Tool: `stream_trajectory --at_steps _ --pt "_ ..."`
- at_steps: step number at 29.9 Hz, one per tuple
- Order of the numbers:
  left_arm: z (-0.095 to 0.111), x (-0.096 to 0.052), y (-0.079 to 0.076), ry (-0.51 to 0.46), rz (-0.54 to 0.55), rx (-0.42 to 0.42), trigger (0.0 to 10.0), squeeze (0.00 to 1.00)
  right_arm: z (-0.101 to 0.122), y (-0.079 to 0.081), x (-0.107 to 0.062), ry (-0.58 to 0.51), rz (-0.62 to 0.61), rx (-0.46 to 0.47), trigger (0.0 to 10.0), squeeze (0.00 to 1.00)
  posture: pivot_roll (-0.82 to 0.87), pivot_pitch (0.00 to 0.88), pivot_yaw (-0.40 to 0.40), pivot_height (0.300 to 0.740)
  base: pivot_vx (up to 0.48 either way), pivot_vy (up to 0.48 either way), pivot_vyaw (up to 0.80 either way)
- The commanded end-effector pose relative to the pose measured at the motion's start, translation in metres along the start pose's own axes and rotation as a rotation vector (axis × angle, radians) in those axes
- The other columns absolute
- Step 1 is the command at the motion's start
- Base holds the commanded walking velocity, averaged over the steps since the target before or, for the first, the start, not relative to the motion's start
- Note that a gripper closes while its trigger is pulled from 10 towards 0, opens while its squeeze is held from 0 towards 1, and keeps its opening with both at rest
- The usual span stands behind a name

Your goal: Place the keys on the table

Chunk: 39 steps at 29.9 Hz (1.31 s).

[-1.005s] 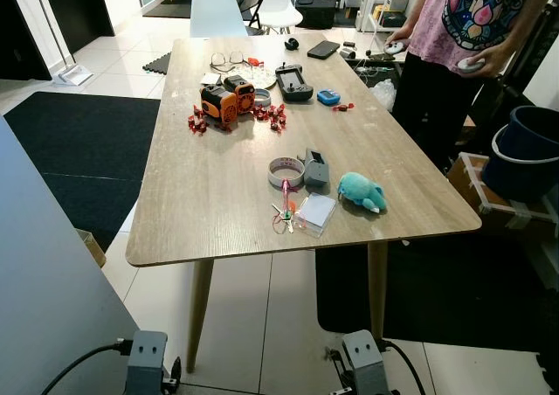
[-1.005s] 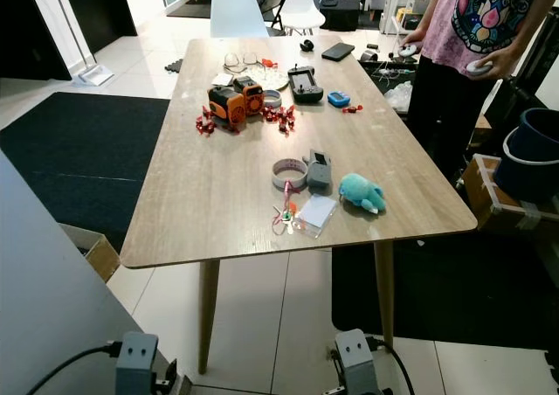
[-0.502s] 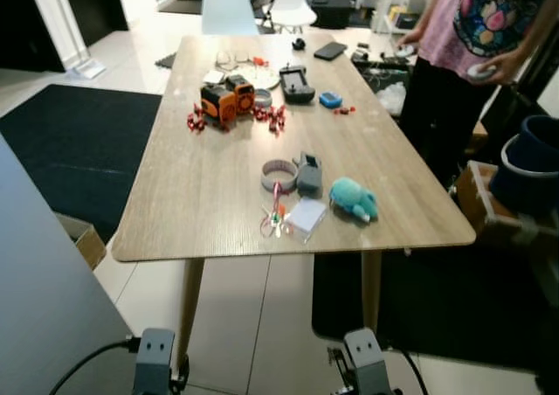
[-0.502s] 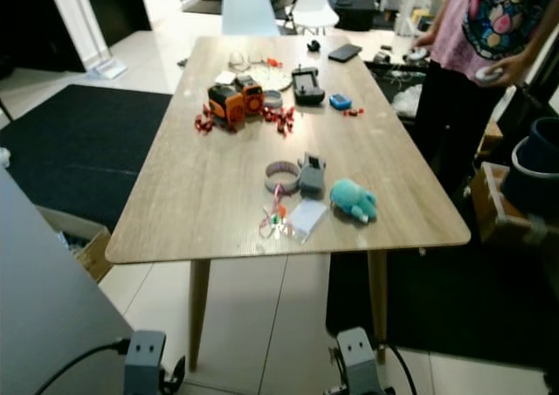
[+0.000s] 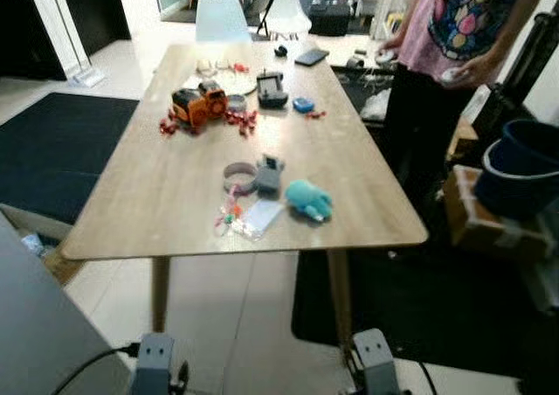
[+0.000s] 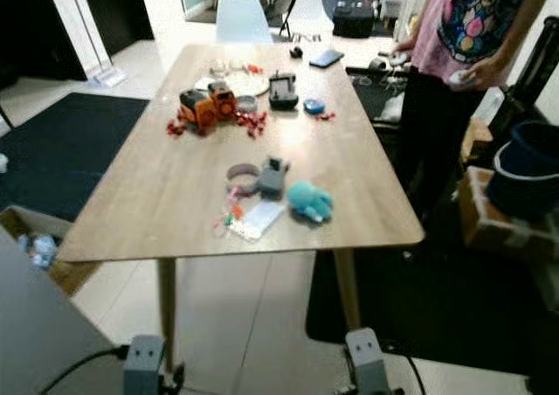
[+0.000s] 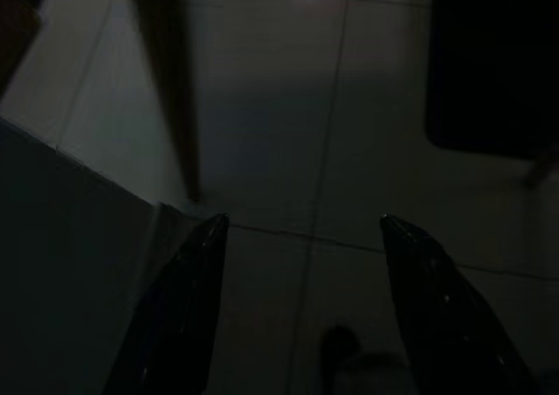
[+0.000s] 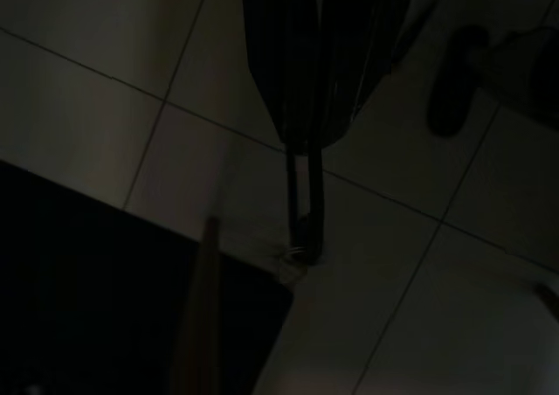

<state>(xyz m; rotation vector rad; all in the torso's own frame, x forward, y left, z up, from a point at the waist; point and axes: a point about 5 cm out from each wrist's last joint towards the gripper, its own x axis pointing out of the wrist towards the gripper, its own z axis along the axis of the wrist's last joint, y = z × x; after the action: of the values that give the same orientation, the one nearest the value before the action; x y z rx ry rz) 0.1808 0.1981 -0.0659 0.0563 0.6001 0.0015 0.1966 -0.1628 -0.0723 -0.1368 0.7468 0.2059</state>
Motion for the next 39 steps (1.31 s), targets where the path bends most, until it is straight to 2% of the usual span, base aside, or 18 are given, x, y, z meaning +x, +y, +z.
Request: stream_trajectory --at_steps 1,16,20,24,33,39 --pt "-0.004 -0.002 0.005 0.023 0.015 0.001 10.0 0.0 -0.004 0.004 -0.001 0.017 0.006 0.008 10.0 0.0 0.1 0.071 -0.007 0.74 0.0 0.0 0.0" --pt "-0.004 -0.001 0.004 0.029 0.003 0.034 10.0 0.0 -0.005 -0.001 -0.002 0.02 -0.003 0.001 10.0 0.0 0.09 0.066 -0.011 0.74 0.0 0.0 0.0" --pt "-0.005 -0.001 0.002 0.039 -0.001 0.047 10.0 0.0 -0.005 -0.002 -0.002 0.02 -0.003 -0.001 10.0 0.0 0.09 0.064 -0.01 0.74 0.0 -0.447 0.0" --pt "-0.008 -0.002 0.002 0.058 0.015 0.012 10.0 0.0 -0.005 -0.003 -0.002 0.017 -0.01 -0.001 10.0 0.0 0.09 0.061 -0.009 0.74 0.0 0.0 0.0" --pt "-0.007 -0.002 0.001 0.048 0.008 0.017 10.0 0.0 -0.006 -0.007 -0.003 0.019 -0.025 0.006 10.0 0.0 0.09 0.057 -0.008 0.74 0.0 0.0 0.0" --pt "-0.003 -0.001 0.004 0.024 0.007 0.027 10.0 0.0 -0.009 -0.034 -0.009 0.01 -0.147 0.069 10.0 0.0 0.09 0.051 -0.008 0.74 0.0 0.0 0.0"
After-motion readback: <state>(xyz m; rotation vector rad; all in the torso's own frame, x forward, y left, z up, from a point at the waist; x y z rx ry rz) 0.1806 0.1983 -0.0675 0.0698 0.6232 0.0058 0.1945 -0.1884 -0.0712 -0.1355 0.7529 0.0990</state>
